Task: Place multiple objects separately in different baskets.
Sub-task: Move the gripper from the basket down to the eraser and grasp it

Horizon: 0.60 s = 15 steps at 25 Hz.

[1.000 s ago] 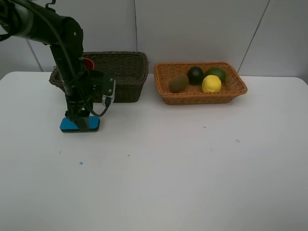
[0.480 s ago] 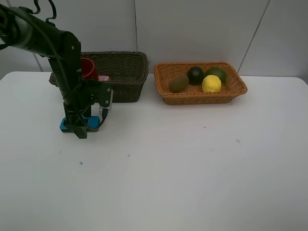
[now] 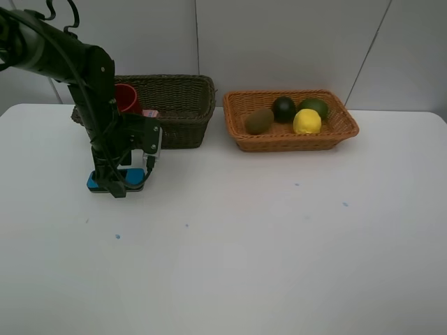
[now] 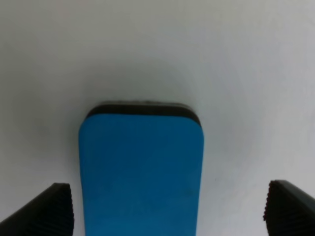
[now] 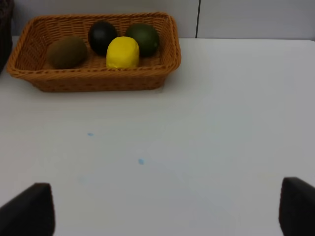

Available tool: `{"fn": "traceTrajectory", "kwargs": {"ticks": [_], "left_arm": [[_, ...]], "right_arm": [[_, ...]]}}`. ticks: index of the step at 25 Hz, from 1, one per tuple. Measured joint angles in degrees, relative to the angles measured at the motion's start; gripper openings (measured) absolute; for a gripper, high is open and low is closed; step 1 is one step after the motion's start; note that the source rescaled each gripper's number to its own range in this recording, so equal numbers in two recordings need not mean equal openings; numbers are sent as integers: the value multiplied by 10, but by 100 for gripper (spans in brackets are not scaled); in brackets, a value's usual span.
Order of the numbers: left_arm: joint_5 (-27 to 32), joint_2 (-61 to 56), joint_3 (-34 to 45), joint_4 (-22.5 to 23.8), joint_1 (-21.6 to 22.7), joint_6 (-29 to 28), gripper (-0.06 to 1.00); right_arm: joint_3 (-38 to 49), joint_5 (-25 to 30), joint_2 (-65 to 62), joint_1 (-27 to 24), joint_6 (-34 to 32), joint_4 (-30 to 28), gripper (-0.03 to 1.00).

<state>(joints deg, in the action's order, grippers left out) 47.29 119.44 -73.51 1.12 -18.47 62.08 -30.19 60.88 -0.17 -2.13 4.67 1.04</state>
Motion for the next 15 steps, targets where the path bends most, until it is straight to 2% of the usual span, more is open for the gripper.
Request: {"fn": "traceTrajectory", "kwargs": {"ticks": [15], "left_arm": [[-15, 12, 0, 2, 0, 0, 100]], "right_arm": [[0, 0, 0, 0, 0, 0, 100]]}}
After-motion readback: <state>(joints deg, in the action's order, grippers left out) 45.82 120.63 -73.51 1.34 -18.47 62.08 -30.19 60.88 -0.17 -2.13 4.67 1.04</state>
